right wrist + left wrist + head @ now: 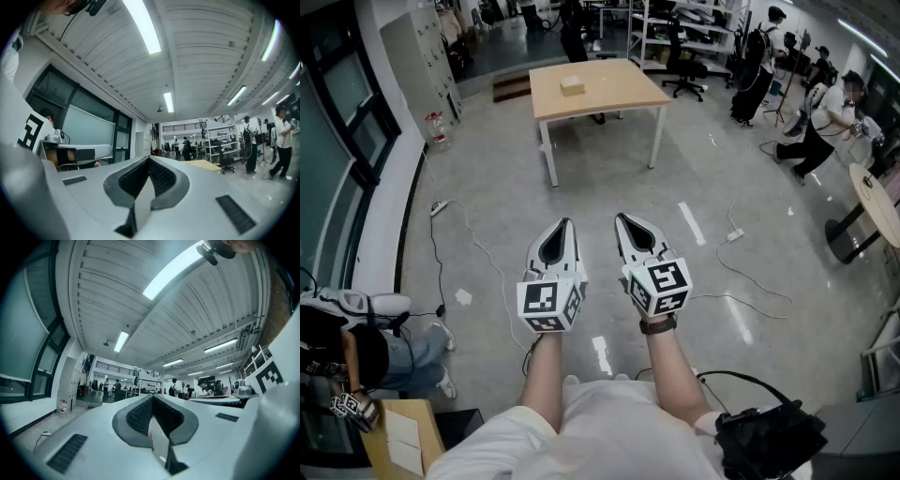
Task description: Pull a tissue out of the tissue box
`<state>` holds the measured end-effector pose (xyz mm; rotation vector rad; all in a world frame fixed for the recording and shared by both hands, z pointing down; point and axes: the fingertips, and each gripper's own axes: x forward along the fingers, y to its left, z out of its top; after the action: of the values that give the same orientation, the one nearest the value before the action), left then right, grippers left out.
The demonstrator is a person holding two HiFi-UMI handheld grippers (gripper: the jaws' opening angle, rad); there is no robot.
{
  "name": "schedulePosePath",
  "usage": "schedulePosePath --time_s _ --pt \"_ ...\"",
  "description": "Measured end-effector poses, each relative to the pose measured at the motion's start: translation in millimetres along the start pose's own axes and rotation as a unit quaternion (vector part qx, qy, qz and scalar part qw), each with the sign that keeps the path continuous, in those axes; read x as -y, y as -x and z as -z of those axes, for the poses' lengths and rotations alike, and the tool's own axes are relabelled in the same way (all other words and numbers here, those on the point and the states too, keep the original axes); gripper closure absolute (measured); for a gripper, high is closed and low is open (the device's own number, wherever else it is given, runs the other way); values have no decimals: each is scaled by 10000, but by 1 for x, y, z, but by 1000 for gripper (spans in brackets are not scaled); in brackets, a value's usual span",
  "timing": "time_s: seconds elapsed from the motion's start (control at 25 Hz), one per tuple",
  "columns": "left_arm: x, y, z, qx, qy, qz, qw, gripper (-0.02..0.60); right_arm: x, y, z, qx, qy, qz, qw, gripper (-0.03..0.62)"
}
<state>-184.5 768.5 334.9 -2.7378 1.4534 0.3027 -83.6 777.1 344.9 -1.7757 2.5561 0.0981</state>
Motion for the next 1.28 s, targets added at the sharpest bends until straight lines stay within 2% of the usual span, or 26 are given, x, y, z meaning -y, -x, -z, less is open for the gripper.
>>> schedulePosePath --time_s 0.2,0.32,0.4,0.48,0.56,0.68,0.8,0.96,1.12,1.28 --pt "11 12 15 -64 75 -4 10000 581 -4 14 12 -78 20 -47 10000 591" --pt "34 17 20 -118 30 244 9996 581 8 25 18 -355 492 337 9976 591" --pt "46 12 25 -260 -30 251 9993 581 21 26 14 -382 703 464 9957 591" --pt "49 5 29 -353 -15 121 9993 581 25 24 9 -71 135 3 9999 591" --pt "49 -1 33 -377 28 28 9993 581 23 22 9 174 -387 -456 9981 591" --pt "48 -10 36 -292 -8 38 9996 581 24 15 25 18 -304 -534 9981 591" --pt "39 -31 42 -242 -75 38 9997 581 33 -6 33 -66 -221 -493 9985 591" --pt "14 -61 50 -266 87 10 9996 581 42 -40 33 -41 -81 -451 9989 591" --pt "-11 -96 37 218 256 287 9990 581 52 -81 27 25 33 -434 9990 591" --pt "-51 -135 20 386 251 259 9986 581 56 -132 17 -11 155 -457 9988 591"
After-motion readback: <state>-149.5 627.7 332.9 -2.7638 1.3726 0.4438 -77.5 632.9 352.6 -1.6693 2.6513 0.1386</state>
